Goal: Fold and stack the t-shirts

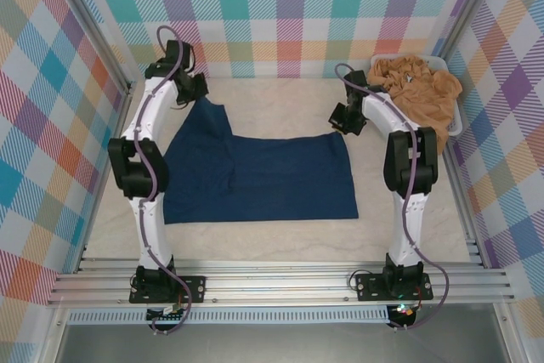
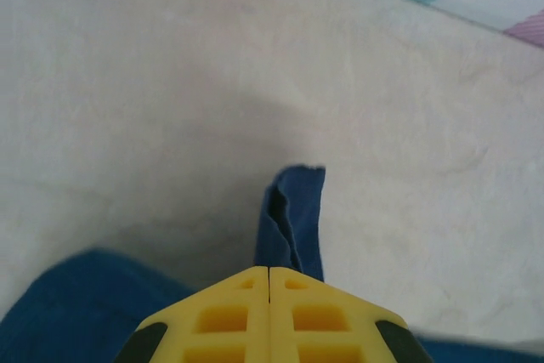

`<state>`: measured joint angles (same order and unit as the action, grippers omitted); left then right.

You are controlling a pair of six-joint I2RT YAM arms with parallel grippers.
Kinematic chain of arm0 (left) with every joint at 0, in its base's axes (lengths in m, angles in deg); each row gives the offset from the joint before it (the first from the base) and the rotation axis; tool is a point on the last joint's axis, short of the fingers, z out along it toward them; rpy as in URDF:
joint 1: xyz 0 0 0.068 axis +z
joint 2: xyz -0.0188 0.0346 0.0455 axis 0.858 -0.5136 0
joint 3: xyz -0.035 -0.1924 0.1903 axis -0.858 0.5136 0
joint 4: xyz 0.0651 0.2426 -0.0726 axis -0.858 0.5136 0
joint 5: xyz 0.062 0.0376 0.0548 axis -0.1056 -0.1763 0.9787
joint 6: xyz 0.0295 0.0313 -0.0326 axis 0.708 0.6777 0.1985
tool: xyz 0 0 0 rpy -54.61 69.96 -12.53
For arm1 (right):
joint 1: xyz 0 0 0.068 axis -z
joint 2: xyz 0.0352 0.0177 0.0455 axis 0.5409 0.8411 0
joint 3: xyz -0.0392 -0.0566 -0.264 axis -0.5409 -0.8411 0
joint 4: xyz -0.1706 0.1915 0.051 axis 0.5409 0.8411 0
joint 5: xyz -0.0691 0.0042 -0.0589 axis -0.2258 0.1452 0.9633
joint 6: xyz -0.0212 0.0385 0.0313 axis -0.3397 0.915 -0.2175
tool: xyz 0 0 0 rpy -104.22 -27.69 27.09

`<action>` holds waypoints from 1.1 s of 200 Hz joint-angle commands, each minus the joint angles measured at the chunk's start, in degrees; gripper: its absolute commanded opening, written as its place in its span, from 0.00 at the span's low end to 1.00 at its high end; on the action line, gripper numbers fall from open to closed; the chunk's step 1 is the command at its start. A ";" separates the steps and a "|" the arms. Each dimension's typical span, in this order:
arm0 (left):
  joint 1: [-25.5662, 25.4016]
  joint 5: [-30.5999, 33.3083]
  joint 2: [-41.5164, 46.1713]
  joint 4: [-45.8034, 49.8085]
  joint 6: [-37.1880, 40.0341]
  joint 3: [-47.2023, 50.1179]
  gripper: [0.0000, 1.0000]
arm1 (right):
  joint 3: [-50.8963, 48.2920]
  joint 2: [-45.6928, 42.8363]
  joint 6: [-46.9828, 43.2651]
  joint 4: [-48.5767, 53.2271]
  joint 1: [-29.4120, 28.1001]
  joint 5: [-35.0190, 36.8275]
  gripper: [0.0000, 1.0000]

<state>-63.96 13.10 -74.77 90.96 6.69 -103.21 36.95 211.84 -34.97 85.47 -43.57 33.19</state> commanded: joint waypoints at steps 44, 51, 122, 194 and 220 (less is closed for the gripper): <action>0.43 4.69 24.92 -4.40 2.36 26.14 0.00 | -10.36 -11.44 -4.27 1.52 0.72 2.01 0.00; 0.80 4.75 26.90 -4.28 2.23 28.27 0.00 | -11.29 -12.13 -4.67 1.67 0.73 2.51 0.00; 2.59 14.94 43.54 -0.91 -0.74 44.30 0.00 | -22.92 -18.56 -5.02 1.07 1.16 3.77 0.00; 2.66 21.20 54.15 0.31 -13.16 61.41 0.00 | -28.46 -19.44 -4.15 1.22 1.07 5.21 0.00; 2.60 24.21 60.82 0.41 -16.34 66.24 0.00 | -29.41 -19.10 -3.67 1.50 1.09 7.08 0.00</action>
<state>-61.79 32.14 -20.19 89.45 -4.29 -40.05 8.60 193.90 -38.77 85.93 -42.83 37.56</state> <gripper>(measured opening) 0.049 0.044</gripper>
